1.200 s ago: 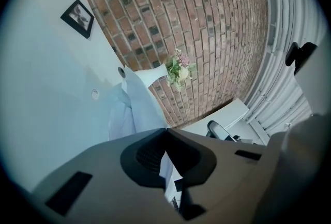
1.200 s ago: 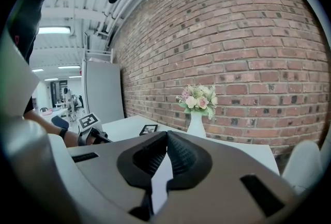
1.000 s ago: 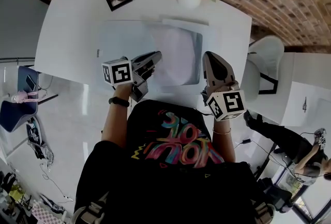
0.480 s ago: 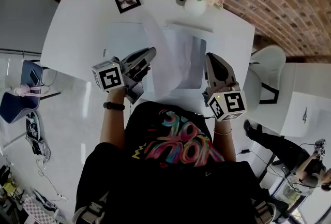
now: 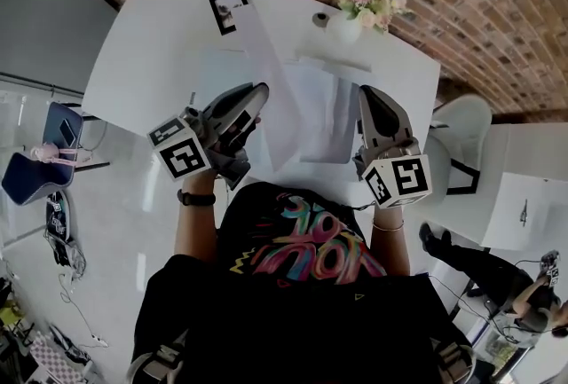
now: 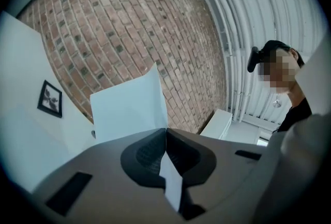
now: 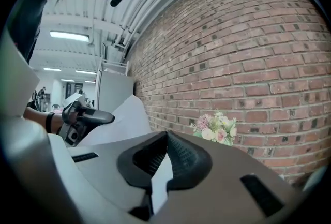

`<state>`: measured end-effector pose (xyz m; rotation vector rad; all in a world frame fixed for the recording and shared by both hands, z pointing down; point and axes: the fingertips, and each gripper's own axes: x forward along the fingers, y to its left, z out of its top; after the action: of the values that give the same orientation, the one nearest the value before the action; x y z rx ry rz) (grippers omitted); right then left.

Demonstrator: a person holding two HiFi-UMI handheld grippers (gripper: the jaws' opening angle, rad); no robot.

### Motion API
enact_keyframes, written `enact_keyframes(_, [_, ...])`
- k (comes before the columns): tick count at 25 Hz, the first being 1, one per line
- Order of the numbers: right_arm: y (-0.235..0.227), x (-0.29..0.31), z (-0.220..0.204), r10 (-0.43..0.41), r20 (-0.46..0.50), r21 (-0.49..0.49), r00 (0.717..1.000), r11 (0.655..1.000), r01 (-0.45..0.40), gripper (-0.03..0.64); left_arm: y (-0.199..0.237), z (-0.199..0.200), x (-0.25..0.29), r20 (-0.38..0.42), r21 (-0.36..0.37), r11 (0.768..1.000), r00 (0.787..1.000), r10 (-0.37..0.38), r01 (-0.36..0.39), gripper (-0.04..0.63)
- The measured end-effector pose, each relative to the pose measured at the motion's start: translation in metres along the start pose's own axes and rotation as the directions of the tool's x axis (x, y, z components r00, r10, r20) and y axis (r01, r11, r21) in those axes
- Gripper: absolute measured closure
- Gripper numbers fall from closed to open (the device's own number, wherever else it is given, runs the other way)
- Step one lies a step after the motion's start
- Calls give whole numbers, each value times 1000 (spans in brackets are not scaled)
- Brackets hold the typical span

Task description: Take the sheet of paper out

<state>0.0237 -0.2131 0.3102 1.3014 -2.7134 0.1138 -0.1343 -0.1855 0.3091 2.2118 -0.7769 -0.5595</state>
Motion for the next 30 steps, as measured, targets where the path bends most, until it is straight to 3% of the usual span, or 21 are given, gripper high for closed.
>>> enact_keyframes(3, [1, 2, 14, 18, 27, -21, 999, 1000, -18, 597, -16, 21, 0, 54, 90, 995, 998, 24, -28, 572])
enact_keyframes(6, [-1, 1, 24, 20, 41, -32, 999, 999, -18, 597, -35, 39, 3, 91, 224, 973, 995, 43, -63, 572])
enact_keyframes(12, [-10, -3, 31, 15, 51, -44, 999, 999, -12, 597, -64, 51, 19, 159, 469, 872, 985, 74, -141, 572])
enact_keyframes(15, [-19, -5, 32, 3, 57, -52, 998, 999, 0, 597, -66, 47, 29, 191, 532, 828, 978, 87, -177, 572])
enact_keyframes(18, [-24, -7, 35, -15, 65, -52, 998, 998, 19, 597, -66, 43, 33, 197, 566, 801, 976, 98, -195, 572])
enact_keyframes(30, [-36, -14, 41, -66, 85, -35, 994, 997, 69, 597, -58, 40, 42, 165, 556, 811, 980, 108, -183, 572])
